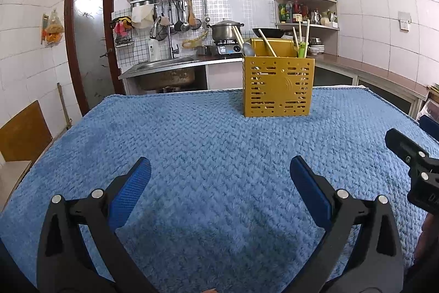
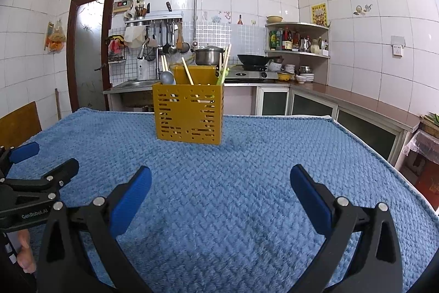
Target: Organize utensils
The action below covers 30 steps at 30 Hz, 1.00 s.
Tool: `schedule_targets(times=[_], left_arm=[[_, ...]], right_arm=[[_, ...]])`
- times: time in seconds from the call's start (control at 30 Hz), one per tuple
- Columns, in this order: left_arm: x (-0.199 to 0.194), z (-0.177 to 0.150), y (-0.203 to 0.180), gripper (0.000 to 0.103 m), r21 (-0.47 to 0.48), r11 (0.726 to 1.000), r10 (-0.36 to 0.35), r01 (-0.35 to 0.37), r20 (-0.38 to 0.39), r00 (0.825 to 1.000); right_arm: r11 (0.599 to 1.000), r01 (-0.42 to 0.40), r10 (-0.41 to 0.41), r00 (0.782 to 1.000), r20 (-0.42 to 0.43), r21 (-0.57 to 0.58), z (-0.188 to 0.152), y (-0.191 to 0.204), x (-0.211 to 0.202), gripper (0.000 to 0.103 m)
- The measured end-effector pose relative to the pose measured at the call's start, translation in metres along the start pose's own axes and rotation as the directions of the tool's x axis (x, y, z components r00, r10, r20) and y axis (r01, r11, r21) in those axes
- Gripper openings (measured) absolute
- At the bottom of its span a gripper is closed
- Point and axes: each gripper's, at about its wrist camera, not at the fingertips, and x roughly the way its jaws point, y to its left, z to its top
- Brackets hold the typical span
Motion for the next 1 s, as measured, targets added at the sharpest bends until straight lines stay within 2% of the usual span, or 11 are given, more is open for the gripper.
schedule_targets(times=[1.0], left_arm=[[-0.0092,0.0009,0.0027,0.098,-0.006,1.0,0.004,-0.004,0.062,0.998]], right_arm=[[1.0,0.006,-0.006,1.0,0.016,0.008,-0.0005,-0.0012,-0.0054,0.099]])
